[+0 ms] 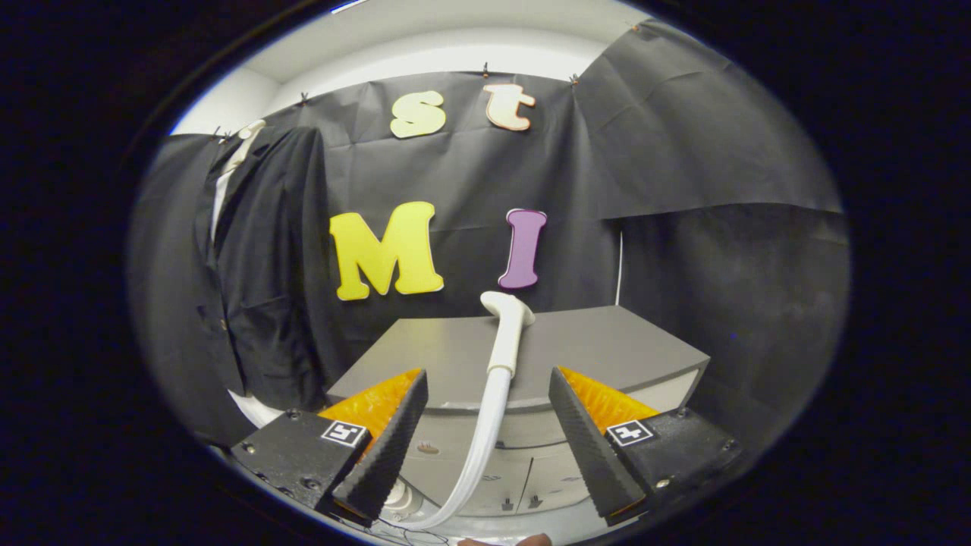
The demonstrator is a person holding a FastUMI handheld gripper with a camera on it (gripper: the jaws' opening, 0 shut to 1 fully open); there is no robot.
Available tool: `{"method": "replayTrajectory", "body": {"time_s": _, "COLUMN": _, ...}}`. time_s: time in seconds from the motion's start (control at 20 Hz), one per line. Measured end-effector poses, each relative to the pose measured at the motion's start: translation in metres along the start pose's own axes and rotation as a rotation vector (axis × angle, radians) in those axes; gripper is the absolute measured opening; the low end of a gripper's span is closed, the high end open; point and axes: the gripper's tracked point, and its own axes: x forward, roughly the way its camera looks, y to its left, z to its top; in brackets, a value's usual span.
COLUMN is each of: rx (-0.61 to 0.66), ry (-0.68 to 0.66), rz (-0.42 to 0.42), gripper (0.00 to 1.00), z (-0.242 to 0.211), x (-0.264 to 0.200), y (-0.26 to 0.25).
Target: Iron the clothes twice with a garment steamer, once on the left side and once on the right side.
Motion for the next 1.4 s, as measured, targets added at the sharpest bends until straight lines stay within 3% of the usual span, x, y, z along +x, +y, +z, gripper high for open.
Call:
{"method": "replayTrajectory", "body": {"time_s": 0.3, "rx": 0.024, "ry": 0.107, "rz": 0.040, "gripper": 1.00, "z": 0.019, "x": 0.073, "y": -0.006}}
{"method": "replayTrajectory", "body": {"time_s": 0.6, "rx": 0.001, "ry": 0.221, "rz": 0.036, "gripper": 1.00, "z": 0.012, "x": 0.124, "y": -0.007}}
{"method": "replayTrajectory", "body": {"time_s": 0.9, "rx": 0.074, "ry": 0.327, "rz": 0.040, "gripper": 0.97, "z": 0.006, "x": 0.175, "y": -0.020}}
{"method": "replayTrajectory", "body": {"time_s": 1.05, "rx": 0.122, "ry": 0.407, "rz": 0.022, "gripper": 0.84, "z": -0.005, "x": 0.192, "y": -0.030}}
{"method": "replayTrajectory", "body": {"time_s": 1.4, "rx": 0.113, "ry": 0.493, "rz": -0.004, "gripper": 0.65, "z": -0.022, "x": 0.216, "y": -0.025}}
